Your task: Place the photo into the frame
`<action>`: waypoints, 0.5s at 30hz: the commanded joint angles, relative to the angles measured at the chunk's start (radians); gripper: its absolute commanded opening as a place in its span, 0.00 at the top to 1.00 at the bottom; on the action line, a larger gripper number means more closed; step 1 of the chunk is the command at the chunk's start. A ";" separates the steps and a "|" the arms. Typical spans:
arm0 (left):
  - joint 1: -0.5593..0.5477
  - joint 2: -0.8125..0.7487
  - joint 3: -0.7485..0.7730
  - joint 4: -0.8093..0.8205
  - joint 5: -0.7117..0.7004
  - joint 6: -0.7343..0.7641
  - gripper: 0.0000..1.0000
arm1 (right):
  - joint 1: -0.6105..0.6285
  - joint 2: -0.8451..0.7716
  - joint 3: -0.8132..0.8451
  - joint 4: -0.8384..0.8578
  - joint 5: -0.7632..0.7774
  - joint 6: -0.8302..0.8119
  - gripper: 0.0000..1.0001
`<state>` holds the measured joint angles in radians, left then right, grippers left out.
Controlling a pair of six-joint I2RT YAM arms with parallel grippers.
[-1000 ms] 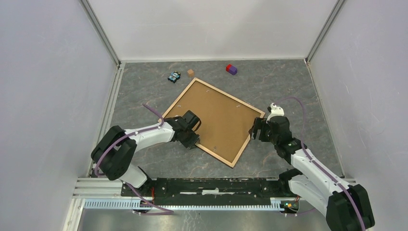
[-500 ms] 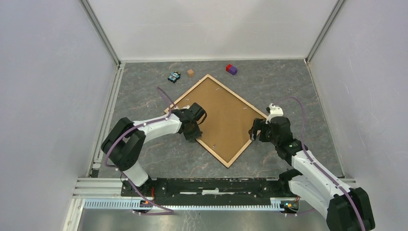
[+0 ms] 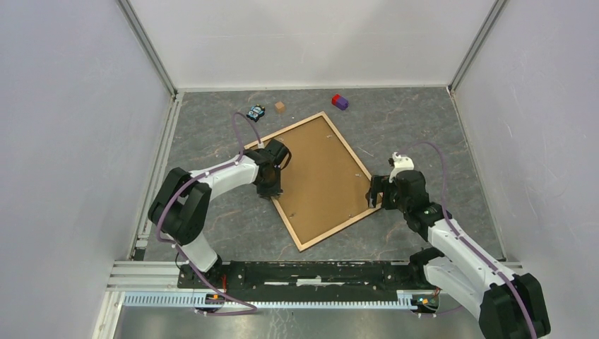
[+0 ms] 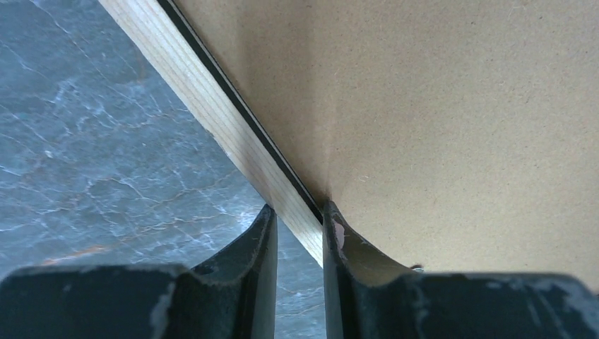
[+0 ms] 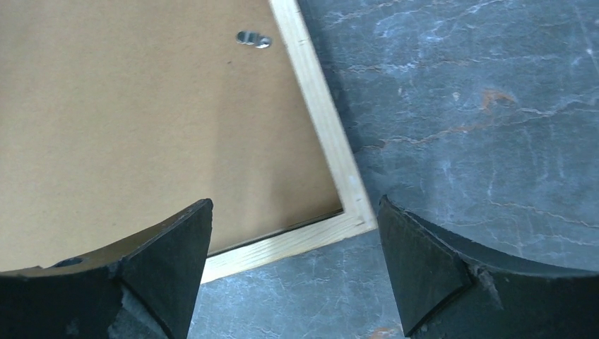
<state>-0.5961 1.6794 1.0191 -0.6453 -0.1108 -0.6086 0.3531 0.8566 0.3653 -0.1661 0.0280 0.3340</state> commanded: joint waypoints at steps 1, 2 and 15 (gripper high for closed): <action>0.009 0.060 -0.015 -0.126 -0.086 0.272 0.98 | -0.001 0.052 0.101 -0.079 0.105 -0.019 0.05; 0.016 0.054 -0.014 -0.128 -0.075 0.278 0.98 | -0.002 0.077 0.117 -0.102 0.132 -0.007 0.02; 0.024 0.011 -0.060 -0.123 0.047 0.251 0.98 | -0.006 0.383 0.328 -0.087 0.016 0.101 0.10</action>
<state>-0.5667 1.6745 1.0229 -0.6937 -0.1131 -0.4660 0.3504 1.1831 0.5900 -0.2848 0.0723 0.3882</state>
